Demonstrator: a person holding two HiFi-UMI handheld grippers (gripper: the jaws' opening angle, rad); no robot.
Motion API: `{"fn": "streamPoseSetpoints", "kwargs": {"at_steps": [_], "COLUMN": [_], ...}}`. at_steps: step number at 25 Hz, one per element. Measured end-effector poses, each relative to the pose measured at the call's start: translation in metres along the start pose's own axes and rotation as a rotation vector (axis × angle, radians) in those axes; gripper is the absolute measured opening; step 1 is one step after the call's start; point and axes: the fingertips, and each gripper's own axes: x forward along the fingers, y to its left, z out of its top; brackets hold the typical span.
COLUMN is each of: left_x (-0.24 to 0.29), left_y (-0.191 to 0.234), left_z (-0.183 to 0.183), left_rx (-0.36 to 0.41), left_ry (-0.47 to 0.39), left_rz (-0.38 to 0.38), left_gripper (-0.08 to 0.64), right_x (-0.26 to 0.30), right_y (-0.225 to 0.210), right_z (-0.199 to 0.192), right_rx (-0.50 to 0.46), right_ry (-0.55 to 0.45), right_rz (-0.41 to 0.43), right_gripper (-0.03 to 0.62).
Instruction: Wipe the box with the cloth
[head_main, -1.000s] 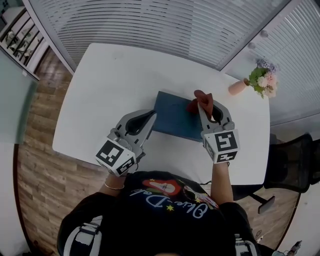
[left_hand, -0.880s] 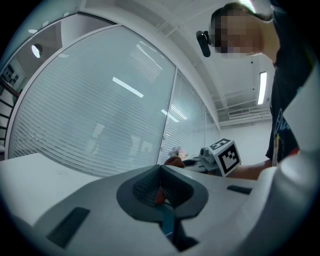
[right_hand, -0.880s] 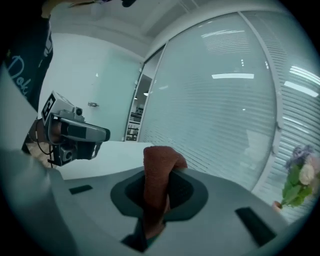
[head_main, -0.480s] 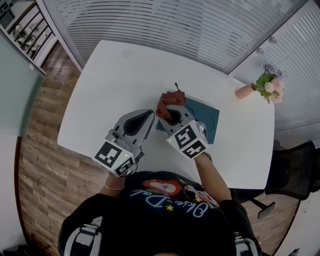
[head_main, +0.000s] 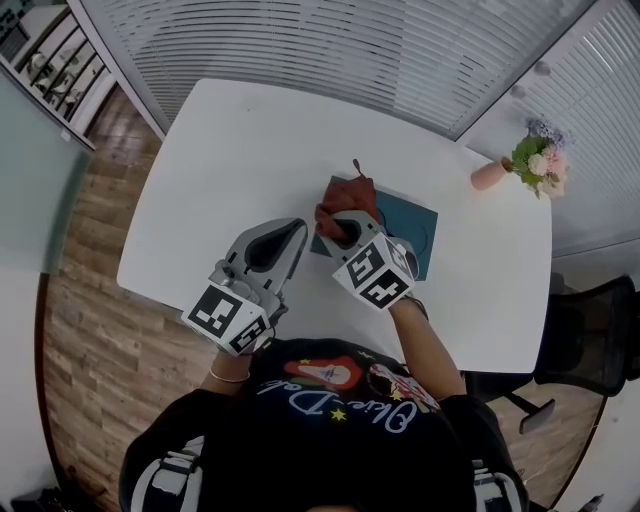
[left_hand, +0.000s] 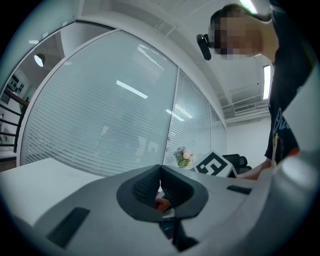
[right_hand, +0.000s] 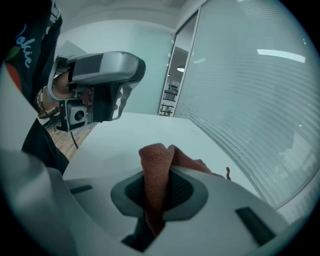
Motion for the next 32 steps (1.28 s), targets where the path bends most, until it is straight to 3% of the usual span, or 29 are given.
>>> {"fn": "streamPoseSetpoints", "kwargs": {"at_steps": [7,13,32], "left_x": [0.006,0.022,0.06], "left_y": [-0.014,-0.044,-0.098], "left_z": [0.0,0.001,-0.005], "left_rx": [-0.004,-0.014,0.014], "left_ry": [0.006,0.005,0.044], "left_rz": [0.03,-0.003,-0.086], "left_gripper": [0.005,0.005,0.005], "right_x": [-0.021,-0.045,-0.109], "right_y": [-0.008,-0.015,-0.035], "right_z": [-0.027,-0.057,-0.117], "right_rx": [0.022,0.041,0.208], "right_ry": [0.028,0.068,0.014], "right_rz": [-0.011,-0.033,-0.144], "right_gripper": [0.041,0.041,0.041]}}
